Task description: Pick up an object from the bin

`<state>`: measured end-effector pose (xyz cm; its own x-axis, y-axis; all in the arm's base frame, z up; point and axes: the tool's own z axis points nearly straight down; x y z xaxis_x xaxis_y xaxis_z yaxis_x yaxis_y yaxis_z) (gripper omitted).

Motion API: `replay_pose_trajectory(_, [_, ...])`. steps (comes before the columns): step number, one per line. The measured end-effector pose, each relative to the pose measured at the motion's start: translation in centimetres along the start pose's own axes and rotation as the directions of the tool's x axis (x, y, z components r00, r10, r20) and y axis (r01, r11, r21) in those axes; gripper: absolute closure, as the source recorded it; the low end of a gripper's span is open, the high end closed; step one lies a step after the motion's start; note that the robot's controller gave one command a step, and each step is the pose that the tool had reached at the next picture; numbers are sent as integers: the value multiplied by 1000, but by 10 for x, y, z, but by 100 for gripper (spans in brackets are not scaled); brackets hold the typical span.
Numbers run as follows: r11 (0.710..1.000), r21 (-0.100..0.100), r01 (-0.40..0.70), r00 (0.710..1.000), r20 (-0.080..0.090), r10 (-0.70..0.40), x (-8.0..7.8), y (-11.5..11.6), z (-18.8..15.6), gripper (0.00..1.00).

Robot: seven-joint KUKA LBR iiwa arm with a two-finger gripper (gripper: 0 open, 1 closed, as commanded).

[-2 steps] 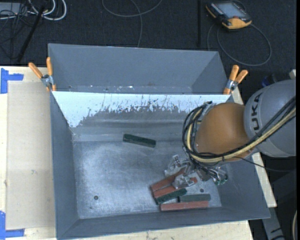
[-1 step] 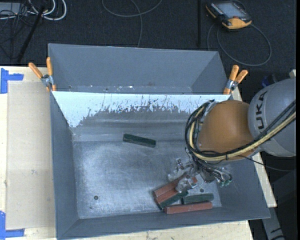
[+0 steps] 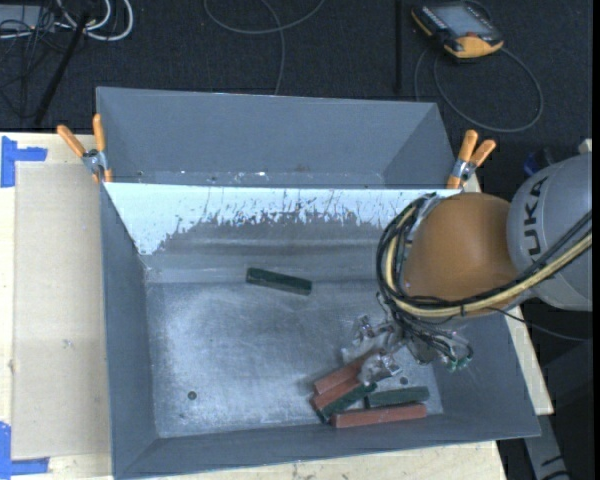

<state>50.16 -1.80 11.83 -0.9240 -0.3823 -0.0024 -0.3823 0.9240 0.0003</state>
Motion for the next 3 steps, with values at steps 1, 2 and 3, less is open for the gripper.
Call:
replay_pose_trajectory(1, [1000, 0, -1, 1000, -1, 1, 0, 0, -15, 100])
replay_pose_trajectory(2, [1000, 0, -2, 1000, -1, 2, 0, 0, -25, 100])
replay_pose_trajectory(3, [1000, 0, -2, 1000, -2, 2, 0, 0, -34, 100])
